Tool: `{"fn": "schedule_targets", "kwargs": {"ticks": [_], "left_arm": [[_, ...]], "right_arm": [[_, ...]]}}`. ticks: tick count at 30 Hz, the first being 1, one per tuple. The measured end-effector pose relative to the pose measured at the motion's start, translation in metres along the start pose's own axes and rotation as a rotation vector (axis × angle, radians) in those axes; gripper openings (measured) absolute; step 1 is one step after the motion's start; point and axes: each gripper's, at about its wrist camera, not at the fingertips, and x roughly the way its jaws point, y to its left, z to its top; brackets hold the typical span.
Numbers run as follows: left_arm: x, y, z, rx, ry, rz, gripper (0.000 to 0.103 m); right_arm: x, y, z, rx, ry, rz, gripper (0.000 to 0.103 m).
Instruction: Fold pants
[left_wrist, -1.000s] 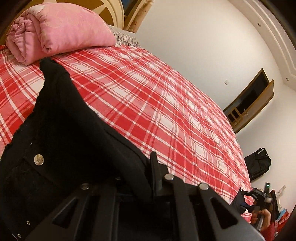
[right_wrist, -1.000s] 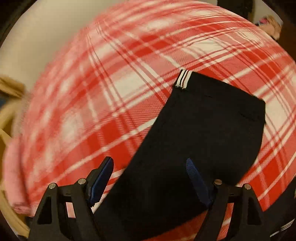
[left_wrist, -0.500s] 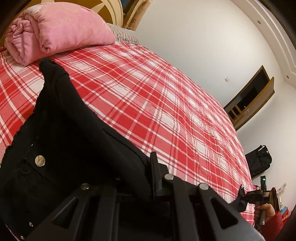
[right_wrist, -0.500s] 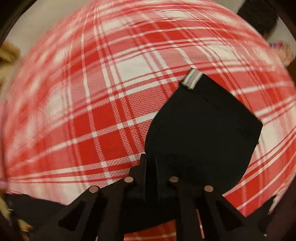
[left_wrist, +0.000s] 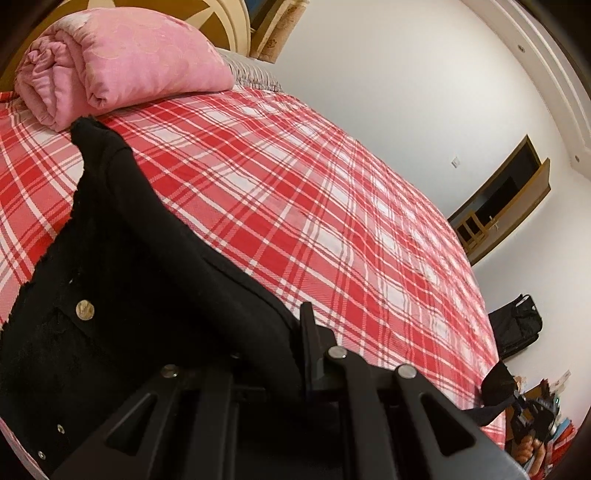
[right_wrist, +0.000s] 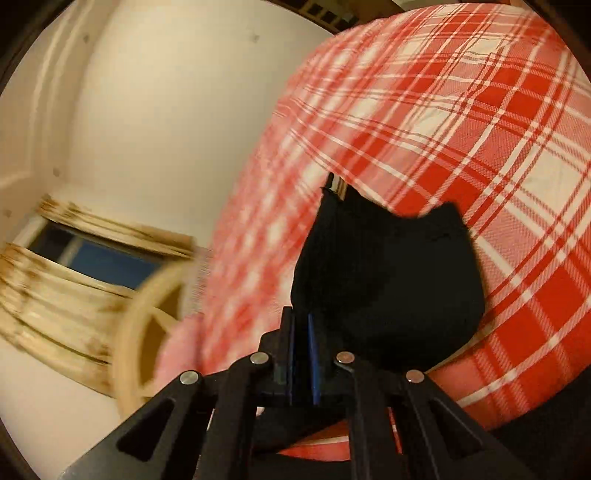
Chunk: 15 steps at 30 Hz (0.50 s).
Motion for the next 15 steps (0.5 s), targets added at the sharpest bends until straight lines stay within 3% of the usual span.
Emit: {"fn": "schedule_targets", "kwargs": {"ticks": [8,15], "left_arm": [[-0.017,-0.003,0.001,-0.017,-0.017,-0.025,0.012],[-0.043,-0.005,0.005,-0.033,-0.052,-0.062,0.012]], "right_arm": [[-0.031,0.006,-0.008,-0.019,-0.027,0.094,0.007],[-0.076,0.035,-0.018,-0.088,-0.066,0.199,0.007]]}}
